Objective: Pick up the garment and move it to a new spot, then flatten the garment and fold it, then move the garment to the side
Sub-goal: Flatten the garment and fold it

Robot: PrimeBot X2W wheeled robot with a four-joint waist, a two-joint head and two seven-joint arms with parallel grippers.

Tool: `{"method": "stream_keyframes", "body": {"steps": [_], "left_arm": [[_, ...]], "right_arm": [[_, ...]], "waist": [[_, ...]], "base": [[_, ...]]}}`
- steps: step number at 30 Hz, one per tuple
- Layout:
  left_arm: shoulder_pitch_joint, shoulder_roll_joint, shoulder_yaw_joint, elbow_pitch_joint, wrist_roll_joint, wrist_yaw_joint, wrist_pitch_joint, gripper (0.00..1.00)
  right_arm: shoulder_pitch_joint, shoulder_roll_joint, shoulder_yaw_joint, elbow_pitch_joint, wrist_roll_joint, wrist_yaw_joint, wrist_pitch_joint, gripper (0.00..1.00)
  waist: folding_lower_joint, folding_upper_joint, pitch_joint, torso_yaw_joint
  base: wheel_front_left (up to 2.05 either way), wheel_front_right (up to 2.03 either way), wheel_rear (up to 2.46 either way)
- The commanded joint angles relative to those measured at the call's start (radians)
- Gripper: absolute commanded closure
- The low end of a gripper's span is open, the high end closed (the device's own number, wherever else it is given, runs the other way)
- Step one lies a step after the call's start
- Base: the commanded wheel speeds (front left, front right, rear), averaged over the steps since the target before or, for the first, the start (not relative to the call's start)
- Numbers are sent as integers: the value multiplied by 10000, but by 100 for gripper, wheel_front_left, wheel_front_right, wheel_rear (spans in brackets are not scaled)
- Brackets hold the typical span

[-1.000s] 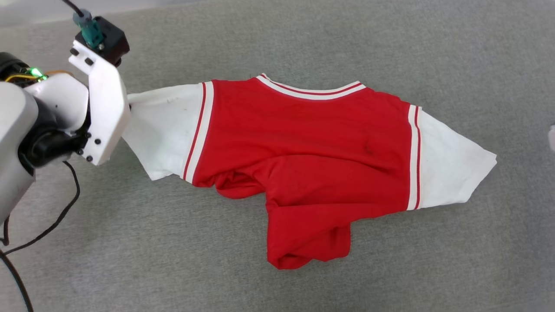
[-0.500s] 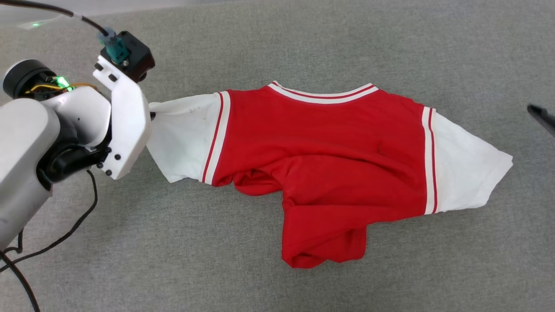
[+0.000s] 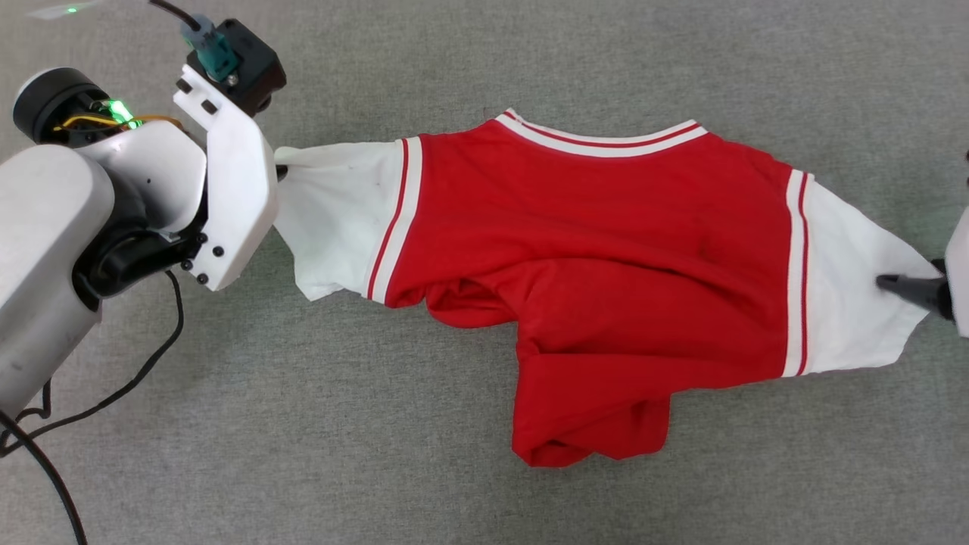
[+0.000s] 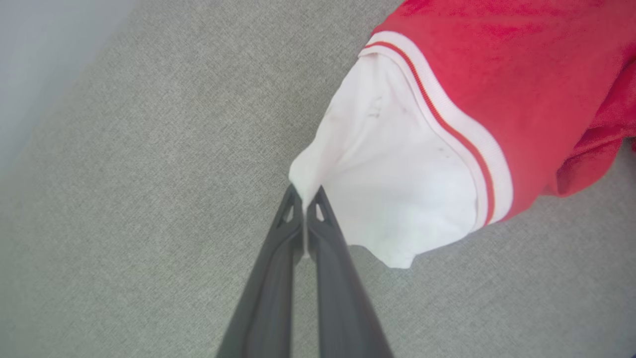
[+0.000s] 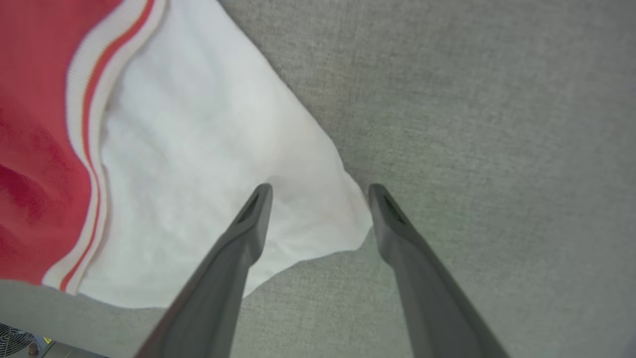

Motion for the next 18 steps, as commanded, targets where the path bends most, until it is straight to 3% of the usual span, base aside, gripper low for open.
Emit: {"method": "stream_keyframes", "body": {"steps": [1,9,10,11,18], "left_arm": [[-154,-58,-44,53,53,-42,-49,100],[-324,-187,-140,257,2,-76,-219,100],[-327,-199,-154,299,3,-83,-257,100],[-327,-209,-169,344,-1,-91,-282,100],[-68,-305,-288,632,-18,-121,-850,100]], "right_arm": [[243,199,114,234,43,-7,-118,0],[849,613,1195,809,384,-4,-450,0],[798,615,1260,802,378,-4,-596,5],[700,610,1296,796,353,-4,-777,100],[-100,144,1276,717,326,-4,-1951,100]], "waist": [[0,0,160,133],[0,0,417,243],[0,0,409,235],[0,0,392,224],[0,0,-212,127]], "base": [[0,0,0],[0,0,0],[0,0,0],[0,0,0],[0,0,0]]}}
